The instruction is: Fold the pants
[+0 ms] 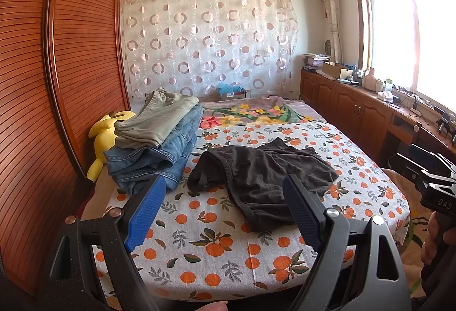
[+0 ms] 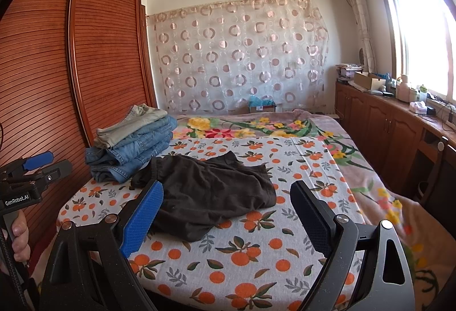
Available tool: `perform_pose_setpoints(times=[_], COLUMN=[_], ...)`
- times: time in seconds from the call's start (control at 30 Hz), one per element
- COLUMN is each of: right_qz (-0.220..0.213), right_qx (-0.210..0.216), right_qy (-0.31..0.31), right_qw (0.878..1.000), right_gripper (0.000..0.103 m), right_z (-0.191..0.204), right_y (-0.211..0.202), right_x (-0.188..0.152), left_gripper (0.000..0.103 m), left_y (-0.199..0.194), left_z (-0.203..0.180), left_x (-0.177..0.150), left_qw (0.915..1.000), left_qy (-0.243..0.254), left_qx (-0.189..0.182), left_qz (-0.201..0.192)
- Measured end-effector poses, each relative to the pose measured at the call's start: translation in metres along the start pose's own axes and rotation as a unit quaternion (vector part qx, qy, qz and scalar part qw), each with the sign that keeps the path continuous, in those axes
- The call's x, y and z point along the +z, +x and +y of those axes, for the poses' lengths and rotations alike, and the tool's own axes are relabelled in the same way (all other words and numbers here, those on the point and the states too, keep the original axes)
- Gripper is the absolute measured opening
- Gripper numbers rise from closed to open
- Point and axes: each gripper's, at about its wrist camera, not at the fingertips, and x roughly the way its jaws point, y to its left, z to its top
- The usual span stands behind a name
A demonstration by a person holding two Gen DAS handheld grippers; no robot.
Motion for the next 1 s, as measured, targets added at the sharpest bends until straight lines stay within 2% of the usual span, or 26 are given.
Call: perform_pose_setpoints(times=[0.3, 0.63, 1.0], right_qz=[0.001, 0.006, 0.027], right_qx=[0.0, 0.004, 0.022], right_qy=[0.0, 0.001, -0.012], right_qw=[1.0, 1.0, 0.999], right_gripper=[0.092, 0.092, 0.092], right_z=[0.0, -0.001, -0.003], right_y=[0.0, 0.003, 0.02], right_x=[0.0, -0.002, -0.004], left_gripper=[0.085, 0.085, 0.085], left_y=[0.0, 0.012, 0.049], left_z=[0.0, 0.001, 0.019], left_x=[0.0, -0.005, -0.021], left_qw=[1.0, 0.9998, 0.9983], left_qy=[0.0, -0.004, 0.012], left_qx=[0.0, 0.002, 0.01], left_qz=[0.0, 0.019, 0.056])
